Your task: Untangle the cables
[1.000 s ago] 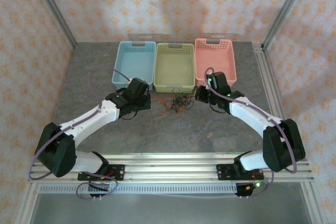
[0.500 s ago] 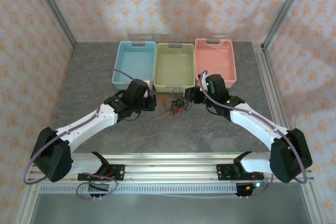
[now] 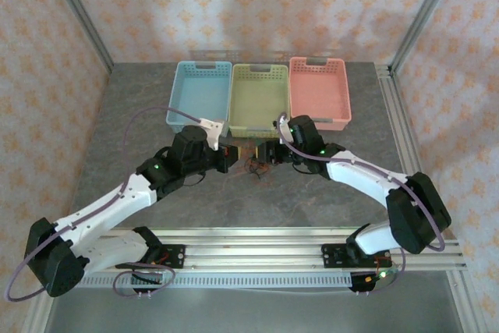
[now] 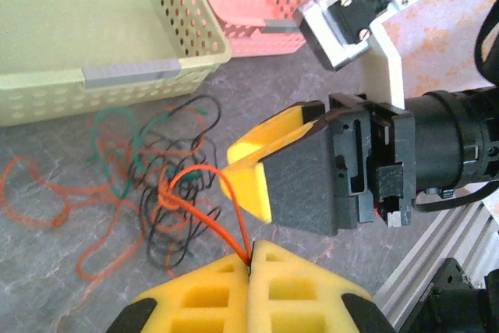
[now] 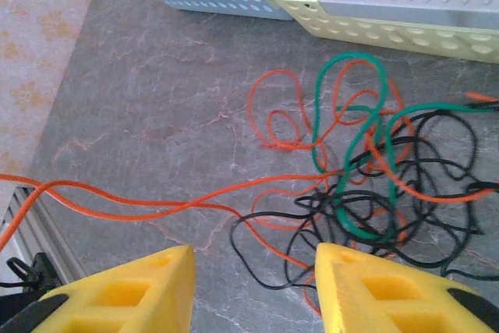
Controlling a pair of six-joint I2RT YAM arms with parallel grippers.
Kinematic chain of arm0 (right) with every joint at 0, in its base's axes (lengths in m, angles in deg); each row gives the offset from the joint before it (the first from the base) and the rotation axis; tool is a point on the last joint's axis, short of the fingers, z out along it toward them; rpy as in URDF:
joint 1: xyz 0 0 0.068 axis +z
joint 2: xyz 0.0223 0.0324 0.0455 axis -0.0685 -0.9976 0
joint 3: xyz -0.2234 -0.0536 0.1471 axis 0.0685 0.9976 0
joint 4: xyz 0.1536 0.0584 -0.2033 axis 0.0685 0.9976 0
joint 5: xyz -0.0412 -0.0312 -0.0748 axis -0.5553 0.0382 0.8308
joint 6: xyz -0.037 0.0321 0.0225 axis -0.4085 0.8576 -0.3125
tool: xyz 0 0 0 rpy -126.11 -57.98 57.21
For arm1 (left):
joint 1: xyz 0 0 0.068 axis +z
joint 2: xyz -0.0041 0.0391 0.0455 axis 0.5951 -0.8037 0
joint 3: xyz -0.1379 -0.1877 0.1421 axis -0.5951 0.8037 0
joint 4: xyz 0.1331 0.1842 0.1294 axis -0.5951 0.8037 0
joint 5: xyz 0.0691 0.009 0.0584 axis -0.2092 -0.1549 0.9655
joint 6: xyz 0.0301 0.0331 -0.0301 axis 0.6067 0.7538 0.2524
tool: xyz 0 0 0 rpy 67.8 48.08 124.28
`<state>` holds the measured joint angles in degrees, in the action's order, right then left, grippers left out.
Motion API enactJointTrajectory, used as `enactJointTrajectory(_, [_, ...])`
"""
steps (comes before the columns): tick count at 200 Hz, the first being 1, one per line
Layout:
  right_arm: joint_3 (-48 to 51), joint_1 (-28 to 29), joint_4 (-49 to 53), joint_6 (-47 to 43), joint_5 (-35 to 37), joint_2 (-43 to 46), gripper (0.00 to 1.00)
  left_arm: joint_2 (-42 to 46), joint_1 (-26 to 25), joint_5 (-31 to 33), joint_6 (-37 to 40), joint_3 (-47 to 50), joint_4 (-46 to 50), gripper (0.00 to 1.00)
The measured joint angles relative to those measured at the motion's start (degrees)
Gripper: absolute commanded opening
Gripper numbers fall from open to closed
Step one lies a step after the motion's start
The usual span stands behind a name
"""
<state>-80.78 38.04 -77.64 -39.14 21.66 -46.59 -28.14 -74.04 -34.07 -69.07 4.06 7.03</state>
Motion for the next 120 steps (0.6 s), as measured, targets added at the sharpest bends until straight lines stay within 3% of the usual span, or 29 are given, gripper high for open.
enactJointTrajectory(120, [-2.7,1.3,-0.6,-0.5,-2.4,-2.1,0.43,3.3,0.0,-2.7,0.0,1.4,-2.9,0.00])
